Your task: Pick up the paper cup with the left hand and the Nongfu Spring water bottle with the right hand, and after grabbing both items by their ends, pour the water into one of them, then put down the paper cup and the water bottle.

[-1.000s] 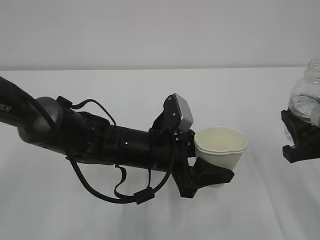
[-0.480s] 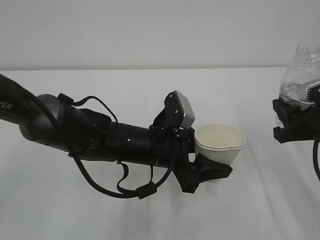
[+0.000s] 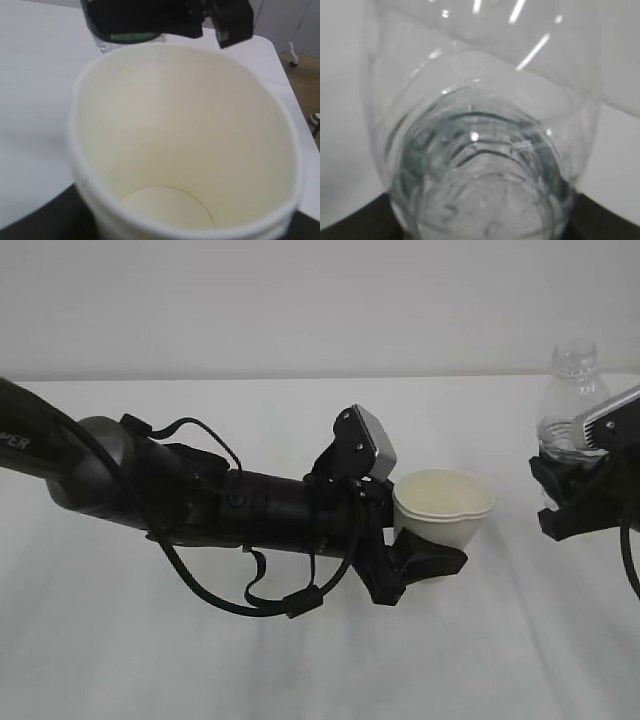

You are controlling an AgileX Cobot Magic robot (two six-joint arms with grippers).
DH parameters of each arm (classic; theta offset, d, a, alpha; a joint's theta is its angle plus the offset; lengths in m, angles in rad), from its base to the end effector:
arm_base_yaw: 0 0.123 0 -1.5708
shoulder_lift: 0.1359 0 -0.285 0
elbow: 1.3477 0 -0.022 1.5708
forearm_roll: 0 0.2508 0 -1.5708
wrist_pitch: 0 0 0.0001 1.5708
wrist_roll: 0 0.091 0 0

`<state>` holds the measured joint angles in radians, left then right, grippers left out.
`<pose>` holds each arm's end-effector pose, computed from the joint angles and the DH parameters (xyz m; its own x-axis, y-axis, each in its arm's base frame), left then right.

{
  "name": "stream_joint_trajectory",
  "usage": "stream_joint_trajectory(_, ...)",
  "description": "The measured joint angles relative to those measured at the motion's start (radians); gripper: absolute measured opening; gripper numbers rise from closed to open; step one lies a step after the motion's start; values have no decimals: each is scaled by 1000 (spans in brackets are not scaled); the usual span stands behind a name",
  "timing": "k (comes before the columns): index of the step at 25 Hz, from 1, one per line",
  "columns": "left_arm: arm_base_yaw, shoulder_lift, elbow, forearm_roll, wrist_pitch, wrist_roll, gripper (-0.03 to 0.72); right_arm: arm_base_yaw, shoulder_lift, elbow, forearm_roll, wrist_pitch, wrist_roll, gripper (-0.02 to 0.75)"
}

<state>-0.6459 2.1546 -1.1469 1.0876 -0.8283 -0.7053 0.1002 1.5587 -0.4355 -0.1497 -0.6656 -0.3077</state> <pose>0.2991 -0.2997 0.1208 -0.1525 0.3087 -0.9389 0.9766 0.1929 -0.0952 0.2640 0.0350 0.1679 -0.2563 -0.4391 -0.8611 -0.3192 0.8793 -0.3534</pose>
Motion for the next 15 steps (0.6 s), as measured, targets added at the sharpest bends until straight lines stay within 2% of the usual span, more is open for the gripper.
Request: stream_joint_trajectory(15, 0, 3, -12, 0, 28, 0, 452, 0, 0, 0, -26, 31, -183, 411)
